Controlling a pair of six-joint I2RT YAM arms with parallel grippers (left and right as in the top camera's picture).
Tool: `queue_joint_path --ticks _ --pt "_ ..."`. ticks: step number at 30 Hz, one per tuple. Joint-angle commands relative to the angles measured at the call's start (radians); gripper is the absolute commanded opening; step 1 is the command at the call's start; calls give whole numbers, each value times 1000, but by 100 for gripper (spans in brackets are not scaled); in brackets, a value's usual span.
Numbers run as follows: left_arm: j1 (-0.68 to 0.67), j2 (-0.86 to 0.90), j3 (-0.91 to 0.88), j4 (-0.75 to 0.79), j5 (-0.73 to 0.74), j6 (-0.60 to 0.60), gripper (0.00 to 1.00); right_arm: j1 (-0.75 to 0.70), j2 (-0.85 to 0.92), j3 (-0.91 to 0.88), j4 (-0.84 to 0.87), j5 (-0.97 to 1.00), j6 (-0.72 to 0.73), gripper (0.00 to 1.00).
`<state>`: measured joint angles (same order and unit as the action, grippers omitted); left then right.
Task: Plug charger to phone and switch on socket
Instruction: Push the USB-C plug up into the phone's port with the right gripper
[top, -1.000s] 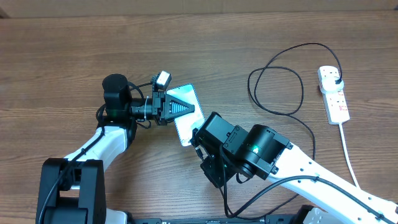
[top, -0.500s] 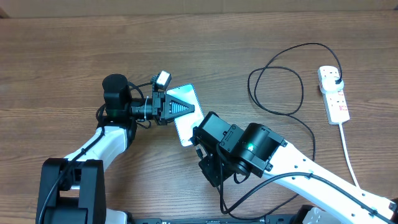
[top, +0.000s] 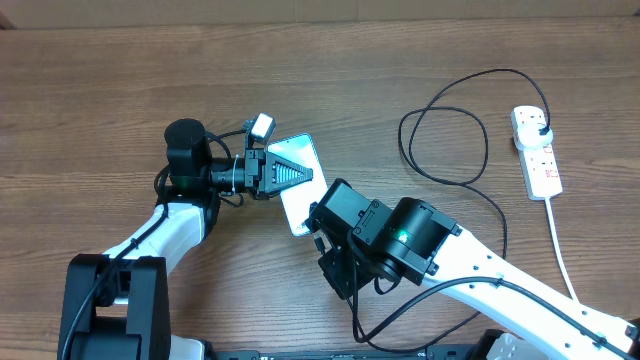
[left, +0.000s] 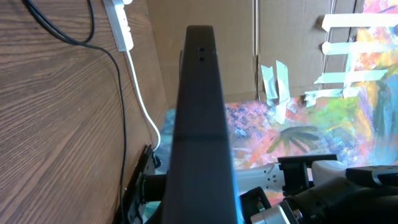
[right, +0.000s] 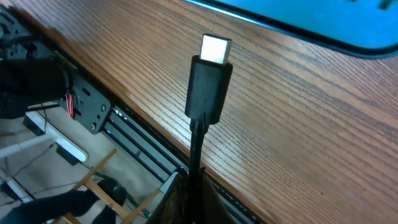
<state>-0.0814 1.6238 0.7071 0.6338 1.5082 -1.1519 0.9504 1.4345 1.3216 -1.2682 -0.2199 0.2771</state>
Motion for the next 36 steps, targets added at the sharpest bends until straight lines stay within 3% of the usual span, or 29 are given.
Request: queue_joint_path --ticks 1,8,17,36 --pt "-4 -2 11 8 31 24 4 -3 21 7 5 13 37 4" --pt "-4 -2 11 8 31 31 4 -3 42 7 7 13 37 4" --pt "-4 -2 11 8 50 144 4 -3 42 7 10 13 36 4" --pt "-4 -2 11 7 48 143 4 -3 42 7 23 25 37 4"
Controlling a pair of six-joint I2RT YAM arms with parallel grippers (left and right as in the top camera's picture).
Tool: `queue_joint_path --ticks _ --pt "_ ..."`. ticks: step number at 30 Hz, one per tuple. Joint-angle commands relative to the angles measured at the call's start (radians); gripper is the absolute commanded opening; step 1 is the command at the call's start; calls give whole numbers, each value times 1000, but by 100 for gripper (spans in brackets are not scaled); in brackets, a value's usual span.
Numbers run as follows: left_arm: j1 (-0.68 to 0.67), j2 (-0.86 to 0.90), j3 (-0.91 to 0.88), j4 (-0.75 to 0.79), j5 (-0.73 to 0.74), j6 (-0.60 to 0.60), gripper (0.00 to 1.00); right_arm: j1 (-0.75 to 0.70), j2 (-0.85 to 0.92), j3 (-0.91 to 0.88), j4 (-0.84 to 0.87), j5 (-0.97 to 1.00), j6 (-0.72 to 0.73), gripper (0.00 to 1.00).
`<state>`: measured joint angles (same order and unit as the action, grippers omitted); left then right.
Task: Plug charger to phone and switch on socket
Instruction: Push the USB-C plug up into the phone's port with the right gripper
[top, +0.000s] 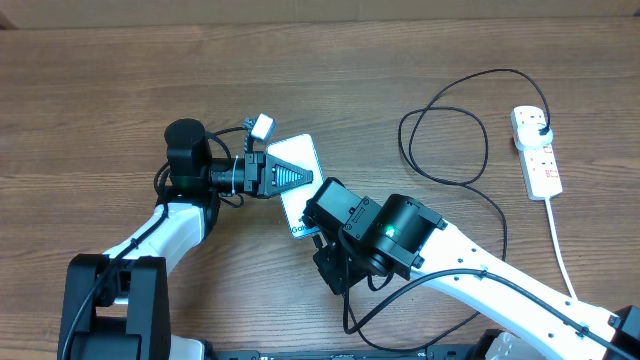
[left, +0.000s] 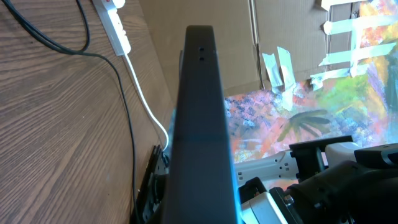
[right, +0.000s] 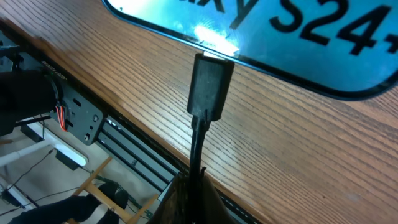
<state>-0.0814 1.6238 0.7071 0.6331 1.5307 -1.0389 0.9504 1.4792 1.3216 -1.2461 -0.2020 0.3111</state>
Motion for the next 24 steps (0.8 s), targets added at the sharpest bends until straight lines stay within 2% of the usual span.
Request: queue_joint_path --ticks 1,21,24 --pt "-4 -2 11 8 24 30 4 -3 -3 7 -5 6 3 4" --pt "-4 -2 11 8 3 31 4 -3 -3 7 -16 6 3 4" --pt "-4 -2 11 8 4 59 4 -3 -3 7 -16 6 3 4"
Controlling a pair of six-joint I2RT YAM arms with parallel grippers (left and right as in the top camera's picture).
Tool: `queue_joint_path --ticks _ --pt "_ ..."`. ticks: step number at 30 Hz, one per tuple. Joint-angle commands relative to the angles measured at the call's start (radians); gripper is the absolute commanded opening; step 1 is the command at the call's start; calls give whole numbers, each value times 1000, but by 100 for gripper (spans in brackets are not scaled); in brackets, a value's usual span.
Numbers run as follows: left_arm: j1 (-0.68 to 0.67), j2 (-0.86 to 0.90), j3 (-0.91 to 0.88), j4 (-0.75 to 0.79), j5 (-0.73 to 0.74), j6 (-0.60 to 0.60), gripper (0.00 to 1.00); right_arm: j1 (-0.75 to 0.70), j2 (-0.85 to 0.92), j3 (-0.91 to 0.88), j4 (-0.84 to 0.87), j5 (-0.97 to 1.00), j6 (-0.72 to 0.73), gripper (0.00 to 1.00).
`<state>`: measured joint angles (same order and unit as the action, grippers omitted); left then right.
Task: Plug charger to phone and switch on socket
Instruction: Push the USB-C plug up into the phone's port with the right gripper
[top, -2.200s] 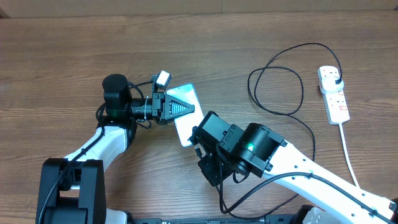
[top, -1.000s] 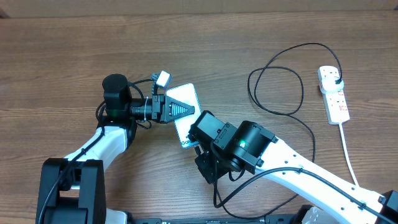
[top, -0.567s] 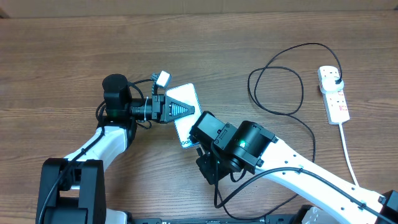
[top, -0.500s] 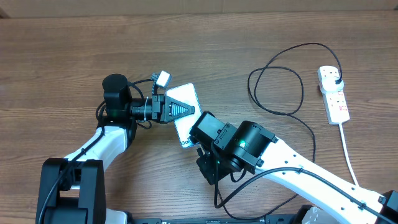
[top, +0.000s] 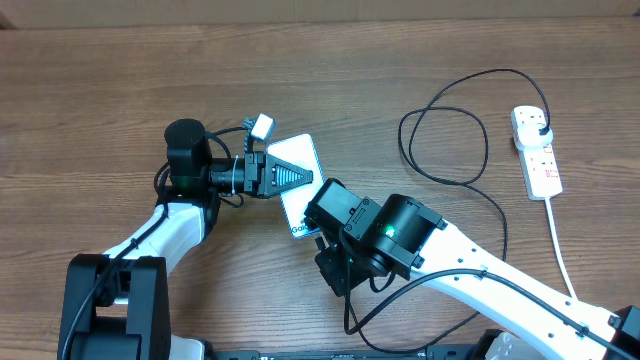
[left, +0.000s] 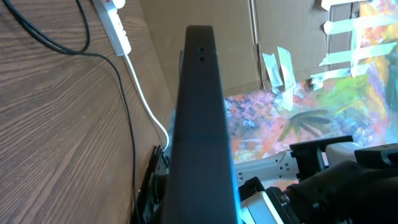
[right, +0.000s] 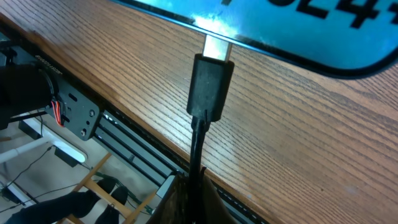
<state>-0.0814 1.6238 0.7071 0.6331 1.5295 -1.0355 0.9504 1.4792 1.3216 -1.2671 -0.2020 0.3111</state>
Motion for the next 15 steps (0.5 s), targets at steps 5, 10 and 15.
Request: queue_joint_path --ticks 5,10,15 --pt "-4 -2 11 8 -1 75 4 -3 -3 7 6 7 3 4" --pt "-4 -2 11 7 -14 71 4 -3 -3 7 17 7 3 4" --pt "-4 -2 11 -10 -14 69 4 -3 -3 7 31 7 3 4"
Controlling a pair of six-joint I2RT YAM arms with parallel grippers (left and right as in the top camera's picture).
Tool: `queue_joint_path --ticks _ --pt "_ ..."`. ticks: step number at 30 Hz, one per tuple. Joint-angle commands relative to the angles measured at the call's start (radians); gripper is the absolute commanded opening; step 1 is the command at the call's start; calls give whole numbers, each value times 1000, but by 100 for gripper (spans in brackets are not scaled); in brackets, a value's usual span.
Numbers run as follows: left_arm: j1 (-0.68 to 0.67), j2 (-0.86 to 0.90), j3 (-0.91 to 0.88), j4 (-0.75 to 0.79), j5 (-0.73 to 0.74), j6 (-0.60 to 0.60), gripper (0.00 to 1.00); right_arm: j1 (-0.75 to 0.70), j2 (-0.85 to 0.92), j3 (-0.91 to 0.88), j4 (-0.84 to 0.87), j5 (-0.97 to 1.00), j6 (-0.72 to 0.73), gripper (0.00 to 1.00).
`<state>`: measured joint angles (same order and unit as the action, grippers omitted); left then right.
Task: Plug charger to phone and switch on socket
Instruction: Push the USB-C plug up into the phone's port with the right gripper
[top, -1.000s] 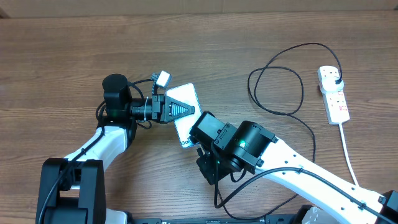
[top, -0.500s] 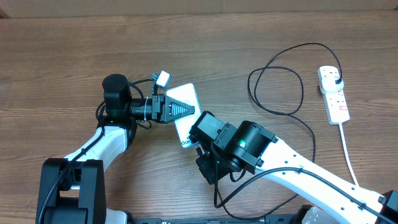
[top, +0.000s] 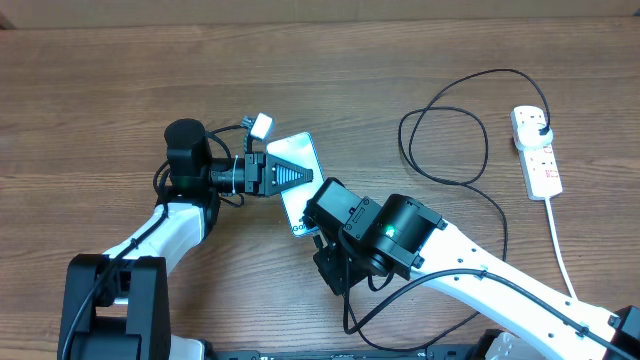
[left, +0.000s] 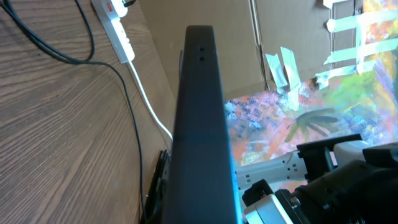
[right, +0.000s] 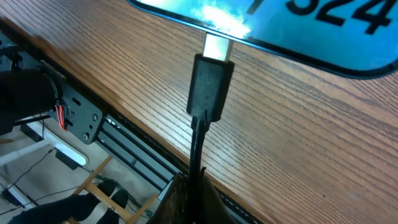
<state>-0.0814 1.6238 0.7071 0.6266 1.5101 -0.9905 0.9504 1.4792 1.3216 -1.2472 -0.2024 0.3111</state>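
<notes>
My left gripper (top: 303, 175) is shut on the phone (top: 298, 207) and holds it on edge over the table. In the left wrist view the phone (left: 199, 124) is a dark upright edge. My right gripper (right: 194, 194) is shut on the black charger cable just behind the plug (right: 211, 87). The plug's metal tip (right: 217, 46) meets the phone's lit bottom edge (right: 298, 25), and most of the tip still shows. The white socket strip (top: 535, 150) lies at the far right, with the charger's black cable (top: 445, 130) running to it.
The cable loops across the wooden table (top: 120, 90) between the right arm and the strip. The strip's white lead (top: 562, 255) runs toward the front right edge. The right arm's bulky wrist (top: 385, 240) sits just in front of the phone.
The phone's edge has shifted slightly in the right wrist view. The plug's tip stays at that edge. The left wrist view has tilted a little. Both grips are unchanged.
First the plug was held clear of the phone, with bare wood between them. Then the plug body was right against the phone's edge, its tip hidden. After that the tip showed again at the edge, and it stands so now.
</notes>
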Motion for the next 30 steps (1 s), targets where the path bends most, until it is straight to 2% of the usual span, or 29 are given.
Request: queue_joint_path --ticks 1,18,30 --pt "-4 -2 11 -13 5 21 4 -3 -3 7 13 8 3 4" --pt "-4 -2 11 -28 6 14 4 -3 -3 7 -7 79 64 4" --pt "-4 -2 11 -28 6 -5 4 -3 -3 7 48 79 63 4"
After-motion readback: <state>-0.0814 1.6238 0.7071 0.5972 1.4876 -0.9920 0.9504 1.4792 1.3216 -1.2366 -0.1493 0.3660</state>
